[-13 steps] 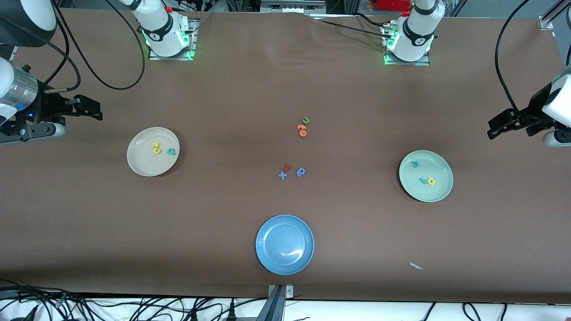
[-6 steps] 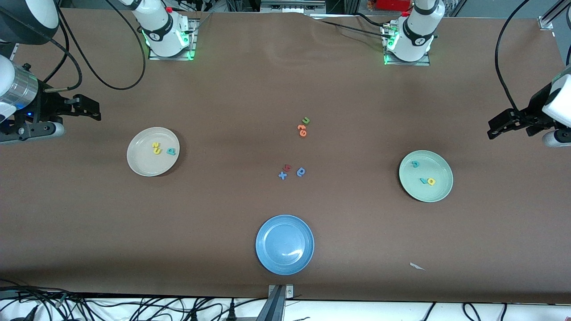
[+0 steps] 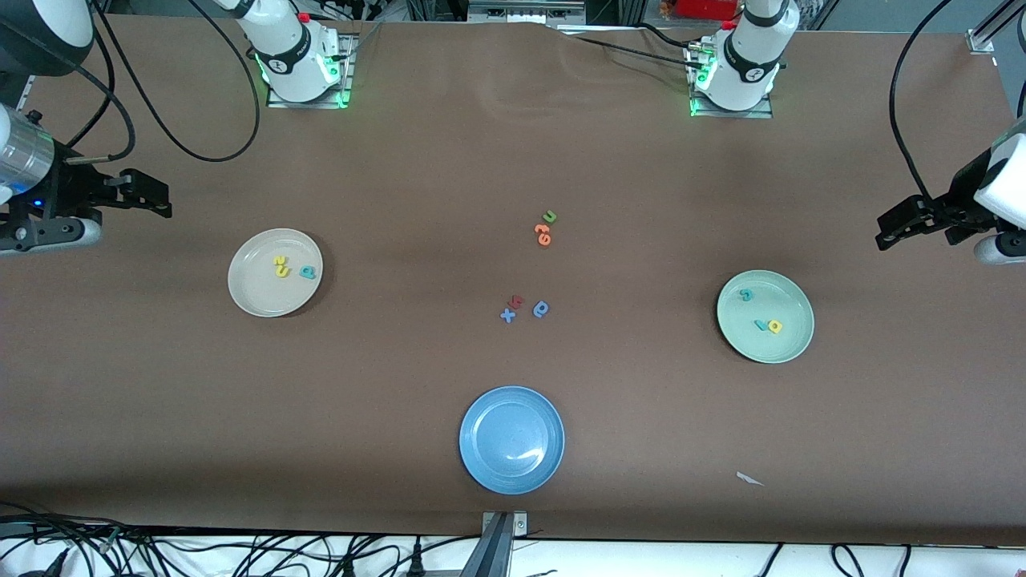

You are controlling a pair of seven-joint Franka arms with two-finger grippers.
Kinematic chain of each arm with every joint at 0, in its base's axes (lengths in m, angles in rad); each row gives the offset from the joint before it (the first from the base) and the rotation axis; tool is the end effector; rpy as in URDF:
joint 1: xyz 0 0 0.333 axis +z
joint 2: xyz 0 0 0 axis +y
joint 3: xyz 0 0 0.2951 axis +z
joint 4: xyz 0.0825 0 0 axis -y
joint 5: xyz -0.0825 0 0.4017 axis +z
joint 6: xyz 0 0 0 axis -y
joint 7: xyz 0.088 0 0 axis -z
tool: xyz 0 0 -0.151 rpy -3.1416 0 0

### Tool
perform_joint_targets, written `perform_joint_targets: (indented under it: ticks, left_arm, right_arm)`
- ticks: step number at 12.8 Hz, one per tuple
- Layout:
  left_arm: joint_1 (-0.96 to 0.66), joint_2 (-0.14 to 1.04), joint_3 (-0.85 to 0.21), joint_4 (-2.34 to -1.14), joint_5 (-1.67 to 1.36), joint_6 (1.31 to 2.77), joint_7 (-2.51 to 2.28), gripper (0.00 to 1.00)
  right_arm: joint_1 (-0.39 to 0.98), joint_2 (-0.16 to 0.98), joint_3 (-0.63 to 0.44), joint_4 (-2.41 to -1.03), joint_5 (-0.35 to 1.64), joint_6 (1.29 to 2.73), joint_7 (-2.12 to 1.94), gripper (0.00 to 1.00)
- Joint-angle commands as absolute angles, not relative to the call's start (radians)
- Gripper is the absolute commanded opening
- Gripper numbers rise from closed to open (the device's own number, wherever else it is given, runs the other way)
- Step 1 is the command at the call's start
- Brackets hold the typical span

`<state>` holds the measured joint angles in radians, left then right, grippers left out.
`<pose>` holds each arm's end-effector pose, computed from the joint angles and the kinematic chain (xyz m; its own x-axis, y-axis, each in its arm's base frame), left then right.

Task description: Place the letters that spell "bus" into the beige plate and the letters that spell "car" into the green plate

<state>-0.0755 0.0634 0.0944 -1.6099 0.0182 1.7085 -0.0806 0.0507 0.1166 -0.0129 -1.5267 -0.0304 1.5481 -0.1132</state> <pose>0.6021 0.0127 0.5156 0.9946 0.0964 0.0373 0.0972 -0.9950 -0.0211 0.5959 0.0182 0.5111 0.9839 0.1494 -0.0980 0.1522 -0.9881 0.0209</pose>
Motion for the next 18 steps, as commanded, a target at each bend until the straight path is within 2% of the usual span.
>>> perform_joint_targets:
  ticks: [1,3,18]
  left_arm:
    - [-0.075,0.058,0.094,-1.608,0.023,1.695,-0.064,1.0]
    - [-0.075,0.058,0.094,-1.608,0.023,1.697,-0.064,1.0]
    - [-0.075,0.058,0.094,-1.608,0.025,1.695,-0.064,1.0]
  right_arm:
    - [0.048,0.137,-0.008,-1.465,-0.06,1.526,-0.1,1.0]
    - [0.046,0.137,-0.009,-1.433,-0.072,1.525,-0.097,1.0]
    - [0.051,0.138,-0.003,-1.436,-0.017,1.496,-0.015,1.0]
